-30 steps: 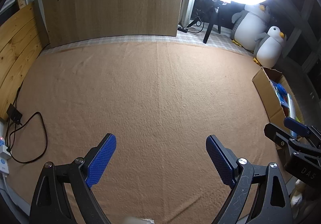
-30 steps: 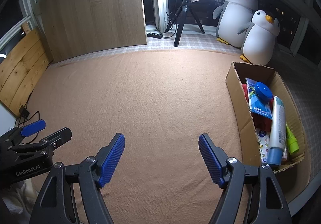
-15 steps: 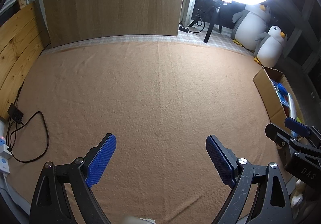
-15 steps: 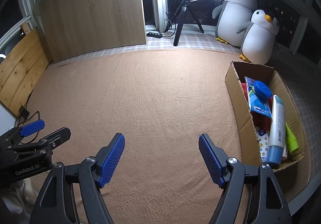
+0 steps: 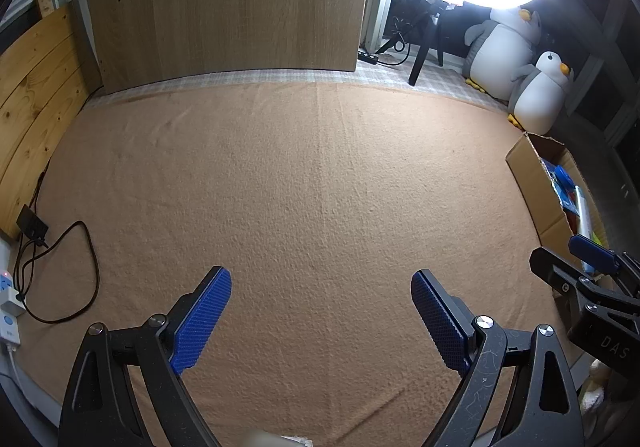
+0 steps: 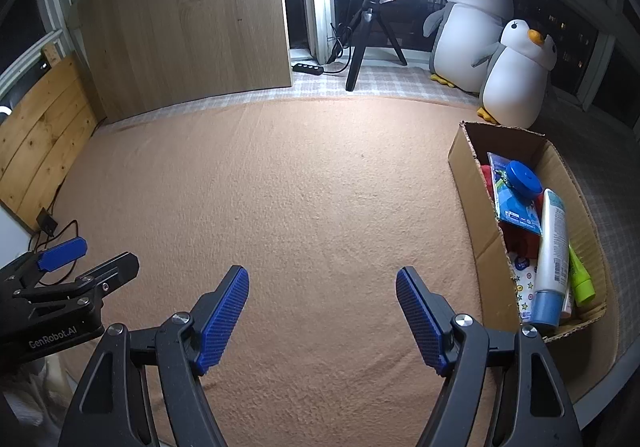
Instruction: Organize objects
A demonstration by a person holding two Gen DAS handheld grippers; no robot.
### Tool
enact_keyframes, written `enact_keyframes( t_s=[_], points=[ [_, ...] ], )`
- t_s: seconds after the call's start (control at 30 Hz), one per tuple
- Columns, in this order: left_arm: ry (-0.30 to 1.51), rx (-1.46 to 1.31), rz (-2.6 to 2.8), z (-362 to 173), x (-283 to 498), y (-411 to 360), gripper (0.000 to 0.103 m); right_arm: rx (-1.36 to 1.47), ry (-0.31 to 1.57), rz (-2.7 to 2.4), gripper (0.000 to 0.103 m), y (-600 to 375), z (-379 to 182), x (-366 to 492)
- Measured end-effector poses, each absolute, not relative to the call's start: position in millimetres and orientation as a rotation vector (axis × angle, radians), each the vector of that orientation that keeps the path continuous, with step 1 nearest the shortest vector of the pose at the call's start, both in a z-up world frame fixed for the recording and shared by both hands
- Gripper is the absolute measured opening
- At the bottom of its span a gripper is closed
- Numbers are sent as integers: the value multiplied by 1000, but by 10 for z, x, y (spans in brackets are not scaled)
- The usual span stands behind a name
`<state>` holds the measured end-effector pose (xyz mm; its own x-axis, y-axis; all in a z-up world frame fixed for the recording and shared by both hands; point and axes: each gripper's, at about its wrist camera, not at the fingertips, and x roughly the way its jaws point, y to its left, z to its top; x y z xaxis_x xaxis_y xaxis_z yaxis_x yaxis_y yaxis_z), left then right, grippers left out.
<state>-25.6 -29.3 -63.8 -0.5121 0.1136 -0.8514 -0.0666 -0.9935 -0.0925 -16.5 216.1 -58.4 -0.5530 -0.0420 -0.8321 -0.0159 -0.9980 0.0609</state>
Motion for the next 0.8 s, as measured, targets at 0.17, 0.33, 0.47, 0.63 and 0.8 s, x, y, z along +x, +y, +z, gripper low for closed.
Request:
enact_keyframes(
  t_s=[0.17,0.33,0.47,0.63,0.8],
  points=[
    [-70,-1495,2646,-636,-235,-288,94,1481,-99,-2752,73,2175,-583,-162],
    [-71,-1496,2647,-637,-231,-278,94,1478,-97,-2755,73,2176,-584,-159],
    [-70,-1495,2647,-637,-233,-276,94,1480,-97,-2753,73,2176,-581,-162],
    [-70,-1496,2647,-638,-231,-270,94,1479,-98,-2753,73,2181,-584,-160],
    [-71,-1498,2646,-637,-226,-258,94,1486,-101,-2753,73,2190,-597,-161]
  ],
)
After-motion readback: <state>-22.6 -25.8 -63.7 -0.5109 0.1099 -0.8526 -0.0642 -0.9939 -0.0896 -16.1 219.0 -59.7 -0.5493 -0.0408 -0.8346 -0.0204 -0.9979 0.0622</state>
